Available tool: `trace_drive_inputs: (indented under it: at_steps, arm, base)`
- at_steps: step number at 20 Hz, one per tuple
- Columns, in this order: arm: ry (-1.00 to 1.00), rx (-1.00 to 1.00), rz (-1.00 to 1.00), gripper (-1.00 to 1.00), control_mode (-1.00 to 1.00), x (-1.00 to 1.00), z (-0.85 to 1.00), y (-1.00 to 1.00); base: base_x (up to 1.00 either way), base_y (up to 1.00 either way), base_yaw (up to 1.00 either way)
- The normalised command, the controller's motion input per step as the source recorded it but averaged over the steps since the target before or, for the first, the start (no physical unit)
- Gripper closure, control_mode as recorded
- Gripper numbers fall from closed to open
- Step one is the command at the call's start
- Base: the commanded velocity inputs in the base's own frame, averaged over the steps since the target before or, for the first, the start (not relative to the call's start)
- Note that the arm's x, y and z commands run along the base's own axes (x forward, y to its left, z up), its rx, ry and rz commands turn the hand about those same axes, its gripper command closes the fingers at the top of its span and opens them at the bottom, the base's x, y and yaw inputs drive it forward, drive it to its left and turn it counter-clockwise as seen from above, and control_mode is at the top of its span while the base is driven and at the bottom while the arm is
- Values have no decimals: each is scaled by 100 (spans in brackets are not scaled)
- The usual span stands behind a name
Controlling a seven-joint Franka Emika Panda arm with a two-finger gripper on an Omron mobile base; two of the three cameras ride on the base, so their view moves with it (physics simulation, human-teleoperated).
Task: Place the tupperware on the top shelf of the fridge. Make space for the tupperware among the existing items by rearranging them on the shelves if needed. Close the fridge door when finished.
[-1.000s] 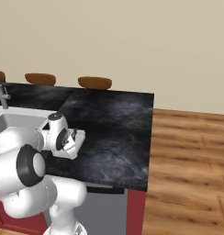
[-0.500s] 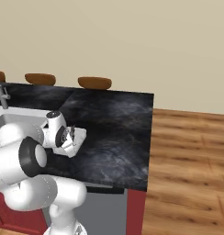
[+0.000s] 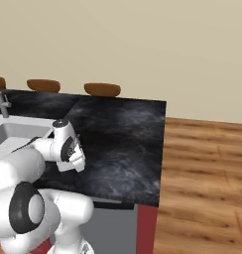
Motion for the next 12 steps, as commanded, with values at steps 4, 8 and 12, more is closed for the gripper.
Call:
trace_drive_inputs:
  at_steps: [4, 8, 12]
  arm:
    - [-2, 7, -12, 100, -100, -60, 82, -58]
    - [-1, 6, -23, 100, -100, -59, 96, -67]
    - [-2, 9, -25, 100, -100, -57, 99, -69]
  base:
    - [0, 0, 0]
    - [0, 0, 0]
    - [0, 0, 0]
